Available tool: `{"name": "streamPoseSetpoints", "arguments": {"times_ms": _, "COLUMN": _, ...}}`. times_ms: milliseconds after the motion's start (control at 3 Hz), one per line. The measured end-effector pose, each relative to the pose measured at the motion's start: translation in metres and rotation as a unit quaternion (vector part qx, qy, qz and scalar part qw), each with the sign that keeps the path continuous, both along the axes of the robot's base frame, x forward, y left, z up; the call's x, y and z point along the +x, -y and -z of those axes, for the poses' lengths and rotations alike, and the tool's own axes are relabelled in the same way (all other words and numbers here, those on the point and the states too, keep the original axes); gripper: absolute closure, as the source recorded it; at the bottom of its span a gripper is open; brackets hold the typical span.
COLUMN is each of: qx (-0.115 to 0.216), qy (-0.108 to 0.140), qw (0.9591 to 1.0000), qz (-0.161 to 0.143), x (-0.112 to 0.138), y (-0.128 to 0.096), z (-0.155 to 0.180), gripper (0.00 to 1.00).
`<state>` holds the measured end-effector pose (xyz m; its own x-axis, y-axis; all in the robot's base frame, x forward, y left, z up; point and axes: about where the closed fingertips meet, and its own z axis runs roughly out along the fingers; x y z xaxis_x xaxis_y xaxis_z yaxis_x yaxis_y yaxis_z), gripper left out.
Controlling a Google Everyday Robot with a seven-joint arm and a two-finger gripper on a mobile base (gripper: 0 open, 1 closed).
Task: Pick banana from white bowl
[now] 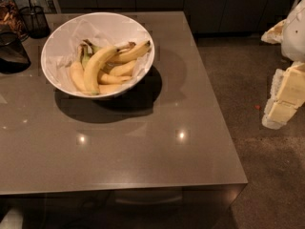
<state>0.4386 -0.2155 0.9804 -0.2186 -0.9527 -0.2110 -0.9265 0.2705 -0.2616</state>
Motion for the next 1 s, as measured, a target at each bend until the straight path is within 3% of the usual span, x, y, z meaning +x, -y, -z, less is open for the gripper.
{"name": "streamPoseSetpoints", "arguments": {"times_ms": 667, "qx": -0.02, "qy": 0.002, "qw": 0.9998, "qz": 0.003, "x": 0.007, "y": -0.012, "z": -0.004, "gripper": 0.0}}
{"name": "streamPoseSetpoints", "arguments": {"times_ms": 1000, "qx": -0.024, "qy": -0.001, "qw": 0.9996, "qz": -0.018, "x": 0.028, "y": -0.048, "z": -0.017, "gripper": 0.0}}
